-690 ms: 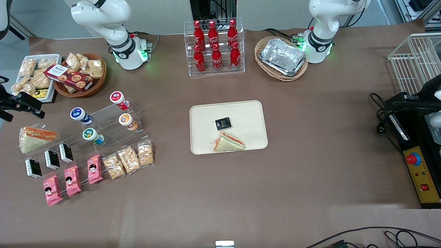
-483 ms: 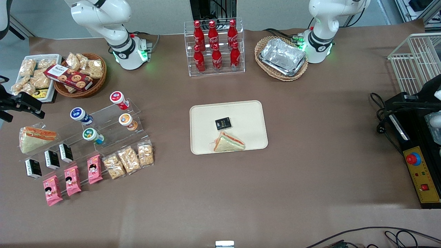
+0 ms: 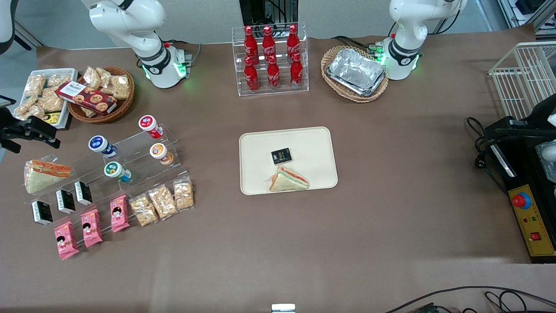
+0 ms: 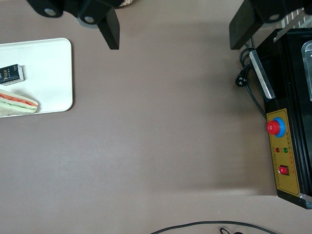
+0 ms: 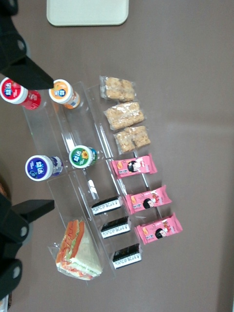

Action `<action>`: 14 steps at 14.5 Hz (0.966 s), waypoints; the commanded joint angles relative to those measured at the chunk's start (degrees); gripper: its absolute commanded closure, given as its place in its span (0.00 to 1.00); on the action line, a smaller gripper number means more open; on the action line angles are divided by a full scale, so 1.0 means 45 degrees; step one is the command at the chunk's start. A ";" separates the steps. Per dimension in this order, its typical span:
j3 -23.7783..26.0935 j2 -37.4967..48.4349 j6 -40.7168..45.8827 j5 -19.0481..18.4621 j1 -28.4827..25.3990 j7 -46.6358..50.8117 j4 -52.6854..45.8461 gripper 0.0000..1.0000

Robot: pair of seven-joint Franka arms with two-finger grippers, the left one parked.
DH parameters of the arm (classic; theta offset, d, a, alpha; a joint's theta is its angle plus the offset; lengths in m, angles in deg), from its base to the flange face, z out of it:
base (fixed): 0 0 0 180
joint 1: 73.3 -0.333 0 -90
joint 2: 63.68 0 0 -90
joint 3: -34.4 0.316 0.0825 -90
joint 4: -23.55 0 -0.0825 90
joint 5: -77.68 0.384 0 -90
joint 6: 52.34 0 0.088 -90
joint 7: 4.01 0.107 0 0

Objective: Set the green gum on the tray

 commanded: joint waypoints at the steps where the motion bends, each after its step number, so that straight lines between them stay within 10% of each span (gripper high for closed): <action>1: -0.0422 0.0124 0.0159 0.0298 0.0050 -0.0835 0.0403 0.00; 9: -0.0874 0.1140 -0.0172 0.0356 -0.0087 -0.1367 0.2551 0.00; 14: -0.0815 0.1140 -0.3640 0.0357 -0.0126 -0.1152 0.5670 0.00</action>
